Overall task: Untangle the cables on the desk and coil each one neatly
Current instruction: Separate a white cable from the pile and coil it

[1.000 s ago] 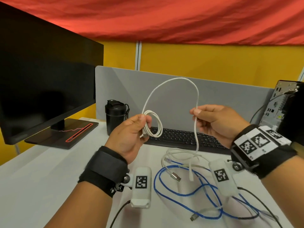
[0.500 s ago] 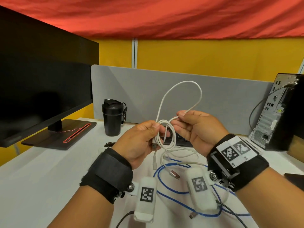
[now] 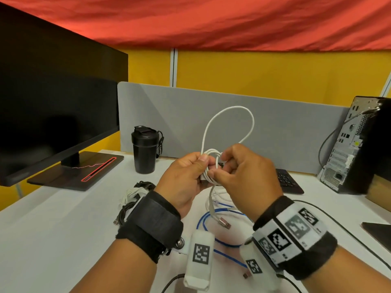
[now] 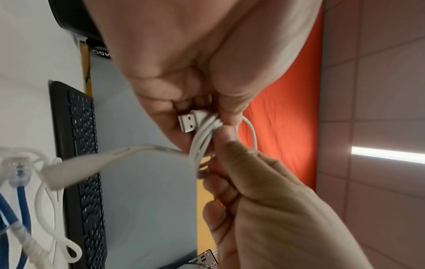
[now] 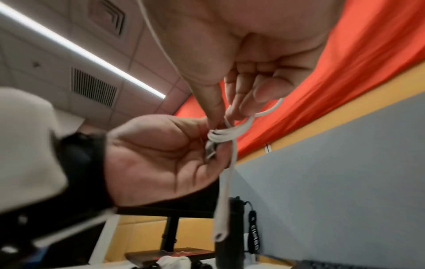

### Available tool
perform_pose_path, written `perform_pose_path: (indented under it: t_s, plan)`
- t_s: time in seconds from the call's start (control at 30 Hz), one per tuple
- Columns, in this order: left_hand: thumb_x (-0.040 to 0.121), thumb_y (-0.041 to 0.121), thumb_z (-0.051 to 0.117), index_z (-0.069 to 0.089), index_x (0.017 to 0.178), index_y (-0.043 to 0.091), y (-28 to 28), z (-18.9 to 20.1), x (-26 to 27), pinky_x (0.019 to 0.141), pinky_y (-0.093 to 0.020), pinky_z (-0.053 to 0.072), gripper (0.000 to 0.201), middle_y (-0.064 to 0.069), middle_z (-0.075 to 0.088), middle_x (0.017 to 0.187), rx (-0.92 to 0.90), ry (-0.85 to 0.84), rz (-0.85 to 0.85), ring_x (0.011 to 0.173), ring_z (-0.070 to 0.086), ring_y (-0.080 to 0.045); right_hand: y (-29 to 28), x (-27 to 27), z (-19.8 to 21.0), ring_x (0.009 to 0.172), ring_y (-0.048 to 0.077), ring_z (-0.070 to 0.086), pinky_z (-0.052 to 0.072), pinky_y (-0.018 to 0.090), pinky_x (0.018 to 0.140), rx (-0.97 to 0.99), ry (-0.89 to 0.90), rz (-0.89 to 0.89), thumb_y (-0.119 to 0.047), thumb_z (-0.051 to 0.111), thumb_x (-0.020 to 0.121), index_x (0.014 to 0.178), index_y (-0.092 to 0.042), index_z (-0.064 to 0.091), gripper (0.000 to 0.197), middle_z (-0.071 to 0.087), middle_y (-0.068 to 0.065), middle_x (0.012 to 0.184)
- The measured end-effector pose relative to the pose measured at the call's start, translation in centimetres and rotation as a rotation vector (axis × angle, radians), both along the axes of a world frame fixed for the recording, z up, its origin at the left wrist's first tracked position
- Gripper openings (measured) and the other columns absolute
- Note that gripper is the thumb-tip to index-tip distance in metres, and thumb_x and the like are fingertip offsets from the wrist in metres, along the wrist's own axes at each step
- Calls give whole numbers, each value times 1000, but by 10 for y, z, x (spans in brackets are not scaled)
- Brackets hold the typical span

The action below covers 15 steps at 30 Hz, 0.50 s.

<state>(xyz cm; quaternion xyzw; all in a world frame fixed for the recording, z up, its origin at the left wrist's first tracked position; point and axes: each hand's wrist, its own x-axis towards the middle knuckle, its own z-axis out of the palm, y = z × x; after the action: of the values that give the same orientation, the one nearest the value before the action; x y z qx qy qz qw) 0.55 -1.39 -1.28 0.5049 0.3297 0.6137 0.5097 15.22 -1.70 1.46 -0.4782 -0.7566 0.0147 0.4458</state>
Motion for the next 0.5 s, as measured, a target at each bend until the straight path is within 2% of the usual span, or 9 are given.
perform_pose_path:
  t_s: [0.07,0.17,0.23,0.3,0.37,0.43,0.5]
  plan:
    - [104,21,46,72,90,14,0,-1,-2,87,-38,57,31,-12,70,88,-4,19,-6,84,67,-23,1,-1,0,62,5,61,57,33,64,36,-62,-37,-44,74,79,91,-32,60,22,62,-12,65]
    - [104,21,46,71,93,11,3,0,-7,87,-40,58,29,-10,70,85,12,16,-17,81,68,-21,0,-2,-3,63,6,64,57,32,64,43,-6,12,-34,72,84,89,-32,62,11,66,-11,66]
    - [104,19,47,68,91,9,6,0,-12,77,-33,60,27,-7,68,80,13,-11,35,75,67,-16,4,5,2,61,5,65,58,31,65,-48,226,74,-21,73,84,87,-32,65,13,68,-9,68]
    - [104,19,48,67,85,14,9,1,-23,64,-22,55,27,-1,67,77,2,30,208,69,64,-8,10,23,15,57,8,61,55,30,62,-131,543,145,-11,70,86,86,-27,70,16,70,-6,70]
    - [104,21,47,68,85,18,13,1,-40,62,-20,47,28,2,66,80,-27,117,411,67,60,-4,19,53,31,57,7,58,52,27,60,-119,695,128,-6,67,87,90,-24,73,19,69,-1,76]
    - [104,23,47,69,89,18,16,2,-52,65,-23,43,27,1,67,82,-58,81,488,70,57,-7,30,81,40,61,7,58,48,25,61,-76,669,48,-8,67,88,102,-22,73,21,67,2,81]
    - [104,22,48,69,89,17,17,3,-55,65,-24,44,26,-1,67,81,-67,-67,427,71,58,-10,42,98,38,67,9,59,47,27,67,-23,503,-95,-15,68,90,107,-24,73,20,67,-1,82]
